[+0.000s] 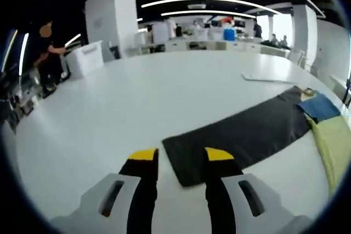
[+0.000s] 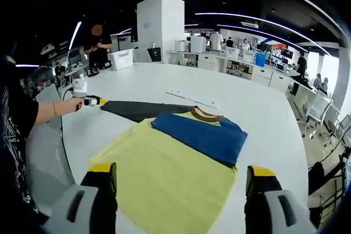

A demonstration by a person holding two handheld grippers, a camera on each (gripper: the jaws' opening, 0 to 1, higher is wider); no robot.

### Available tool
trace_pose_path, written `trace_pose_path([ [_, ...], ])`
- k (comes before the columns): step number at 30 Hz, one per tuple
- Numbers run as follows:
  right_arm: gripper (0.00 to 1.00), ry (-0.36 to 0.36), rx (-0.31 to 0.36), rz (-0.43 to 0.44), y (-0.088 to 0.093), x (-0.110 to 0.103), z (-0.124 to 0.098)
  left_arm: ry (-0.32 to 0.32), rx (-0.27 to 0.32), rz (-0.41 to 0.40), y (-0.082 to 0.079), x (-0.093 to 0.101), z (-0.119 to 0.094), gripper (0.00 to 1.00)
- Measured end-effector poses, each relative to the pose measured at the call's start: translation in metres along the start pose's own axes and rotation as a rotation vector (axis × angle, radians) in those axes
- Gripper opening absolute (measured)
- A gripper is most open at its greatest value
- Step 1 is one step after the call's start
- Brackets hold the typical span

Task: Fold the garment on the visible template until the final outline fits inside the template.

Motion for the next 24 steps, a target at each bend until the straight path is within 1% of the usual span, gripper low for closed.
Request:
trace_pose_path([
  [2, 0.99, 0.002, 0.002, 0.001, 0.000, 0.000, -0.002, 0.010, -0.012, -0.016, 0.002, 0.003, -0.001, 0.31],
  [3, 0.99, 0.003, 0.002, 0.001, 0.001, 0.000, -0.002, 0.012, -0.028, -0.027, 0.005, 0.005, -0.002, 0.32],
  [5, 0.99, 0.007, 0.003, 0.001, 0.002, -0.001, -0.003, -0.009, -0.053, -0.046, 0.008, 0.006, -0.003, 0.32],
  [6, 0.98, 0.008, 0.004, 0.003, 0.002, -0.001, -0.004, -0.018, -0.068, -0.062, 0.010, 0.005, -0.004, 0.32],
  [8, 0.98, 0.008, 0.007, 0.004, 0.002, -0.002, -0.004, -0.019, -0.102, -0.132, 0.016, 0.007, -0.003, 0.32],
  [9, 0.98, 0.010, 0.010, 0.006, 0.002, -0.002, -0.005, -0.018, -0.129, -0.148, 0.019, 0.007, -0.003, 0.31],
  [12, 0.98, 0.013, 0.013, 0.009, 0.002, -0.002, -0.005, -0.034, -0.136, -0.142, 0.021, 0.007, -0.004, 0.27],
  [14, 0.98, 0.016, 0.014, 0.010, 0.003, -0.002, -0.006, -0.039, -0.138, -0.171, 0.021, 0.008, -0.005, 0.26],
  [16, 0.98, 0.018, 0.015, 0.012, 0.003, -0.002, -0.007, -0.041, -0.142, -0.178, 0.023, 0.008, -0.004, 0.25],
  [17, 0.98, 0.020, 0.013, 0.014, 0.004, -0.002, -0.007, -0.050, -0.131, -0.173, 0.022, 0.007, -0.004, 0.24],
  [21, 0.98, 0.023, 0.010, 0.016, 0.006, -0.002, -0.009, -0.064, -0.142, -0.201, 0.021, 0.007, -0.005, 0.22],
  [23, 0.99, 0.021, 0.004, 0.017, 0.008, -0.002, -0.009, -0.095, -0.167, -0.212, 0.020, 0.007, -0.007, 0.16],
  [24, 0.99, 0.021, -0.002, 0.015, 0.009, -0.002, -0.010, -0.095, -0.177, -0.231, 0.019, 0.008, -0.007, 0.15],
])
Point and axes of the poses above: the point that each gripper's makers call its tool centre point, and the gripper's own axes: z roughly forward along the fingers, x roughly to its right, y roughly out of its underside, the point moved 9 cm from there along -z, roughly backward along the fingers, and after that the axes turned 4 degrees about z, right-handed, at the moved point
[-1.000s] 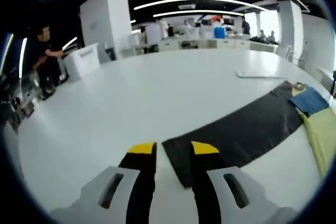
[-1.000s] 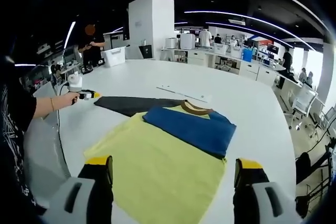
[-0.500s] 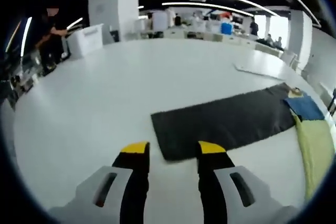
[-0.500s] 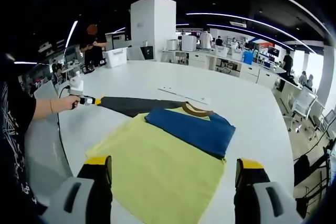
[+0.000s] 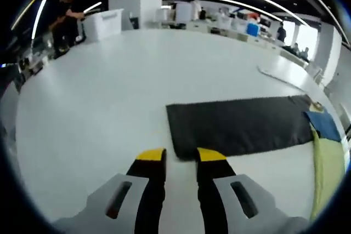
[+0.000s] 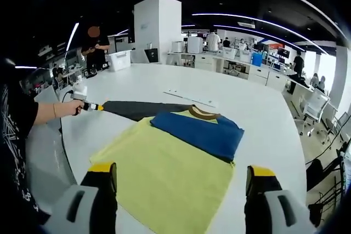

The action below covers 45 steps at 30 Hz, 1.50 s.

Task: Fold the garment on the visible template until the final outline fits inside the template.

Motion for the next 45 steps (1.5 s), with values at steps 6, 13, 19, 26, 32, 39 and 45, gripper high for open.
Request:
trace_pose_path([
  [6, 0.99, 0.010, -0.013, -0.002, 0.003, 0.003, -0.003, -0.018, -0.013, -0.003, -0.002, 0.005, 0.004, 0.08],
  [13, 0.99, 0.011, -0.044, 0.012, 0.010, 0.008, -0.003, -0.003, -0.006, -0.001, -0.002, 0.005, 0.009, 0.03],
  [19, 0.99, 0.008, -0.060, 0.011, 0.014, 0.008, -0.003, -0.008, 0.009, 0.069, -0.007, 0.009, 0.007, 0.01],
  [26, 0.99, 0.008, -0.061, 0.012, 0.015, 0.010, -0.003, 0.017, 0.071, 0.110, -0.025, 0.018, 0.001, 0.01],
  [32, 0.99, 0.004, -0.057, 0.006, 0.015, 0.010, -0.003, 0.052, 0.138, 0.155, -0.044, 0.033, -0.009, 0.01],
  [39, 0.99, -0.002, -0.060, 0.013, 0.020, 0.010, -0.003, 0.096, 0.178, 0.190, -0.060, 0.048, -0.015, 0.01],
  [45, 0.99, -0.013, -0.059, 0.017, 0.023, 0.010, -0.002, 0.153, 0.215, 0.231, -0.074, 0.075, -0.021, 0.01],
])
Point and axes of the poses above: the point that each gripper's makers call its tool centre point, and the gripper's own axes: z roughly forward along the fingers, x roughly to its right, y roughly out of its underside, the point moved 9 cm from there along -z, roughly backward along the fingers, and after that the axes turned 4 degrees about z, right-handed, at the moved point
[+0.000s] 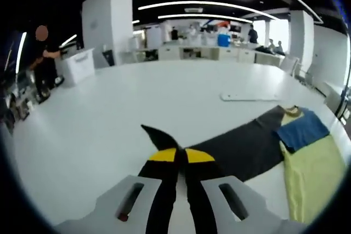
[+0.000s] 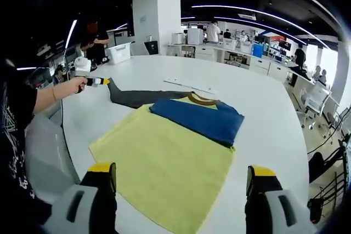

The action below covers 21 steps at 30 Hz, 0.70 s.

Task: Fold the garment on the visible template until the final outline fits inside the template.

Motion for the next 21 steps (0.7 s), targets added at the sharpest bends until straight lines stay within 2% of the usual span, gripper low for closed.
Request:
trace_pose_path([
  [7, 0.99, -0.005, 0.002, 0.001, 0.002, 0.001, -0.001, 0.069, 0.057, 0.046, -0.023, 0.031, 0.005, 0.01],
  [21, 0.99, -0.010, 0.001, 0.016, 0.010, 0.001, -0.004, 0.177, 0.101, 0.061, -0.047, 0.082, 0.009, 0.01],
])
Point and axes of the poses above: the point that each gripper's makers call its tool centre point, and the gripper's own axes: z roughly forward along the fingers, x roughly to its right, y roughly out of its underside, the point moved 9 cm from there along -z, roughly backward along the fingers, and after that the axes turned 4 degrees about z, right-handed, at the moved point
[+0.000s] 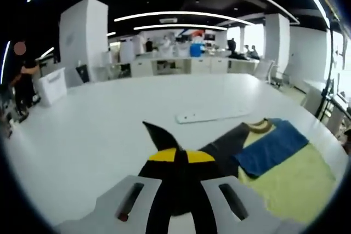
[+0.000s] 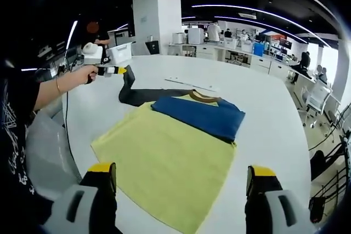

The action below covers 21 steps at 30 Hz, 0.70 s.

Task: Fold the garment on the visible template until the final outline fits inside the template.

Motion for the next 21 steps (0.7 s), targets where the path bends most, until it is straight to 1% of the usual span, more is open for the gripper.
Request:
trace_pose_path([
  [4, 0.99, -0.001, -0.004, 0.004, 0.003, -0.001, 0.000, 0.044, 0.013, 0.012, -0.008, 0.017, 0.008, 0.01],
  [8, 0.99, -0.005, -0.002, 0.003, 0.004, -0.002, 0.001, 0.064, 0.015, 0.024, -0.012, 0.029, 0.013, 0.01],
  [10, 0.99, -0.012, -0.003, -0.003, 0.005, -0.004, 0.001, 0.087, 0.027, 0.023, -0.017, 0.037, 0.015, 0.01],
  [11, 0.99, -0.014, 0.001, -0.011, 0.005, -0.005, 0.002, 0.108, 0.047, 0.022, -0.021, 0.043, 0.017, 0.01],
  [13, 0.99, -0.020, -0.001, -0.013, 0.005, -0.005, 0.002, 0.131, 0.064, 0.041, -0.026, 0.052, 0.019, 0.01],
  [16, 0.99, -0.022, 0.002, -0.018, 0.004, -0.004, 0.002, 0.147, 0.073, 0.063, -0.032, 0.064, 0.022, 0.01],
  [18, 0.99, -0.023, 0.003, -0.021, 0.003, -0.003, 0.001, 0.167, 0.078, 0.059, -0.035, 0.070, 0.024, 0.01],
  [21, 0.99, -0.018, 0.004, -0.025, 0.003, 0.000, -0.002, 0.180, 0.083, 0.063, -0.039, 0.077, 0.027, 0.01],
])
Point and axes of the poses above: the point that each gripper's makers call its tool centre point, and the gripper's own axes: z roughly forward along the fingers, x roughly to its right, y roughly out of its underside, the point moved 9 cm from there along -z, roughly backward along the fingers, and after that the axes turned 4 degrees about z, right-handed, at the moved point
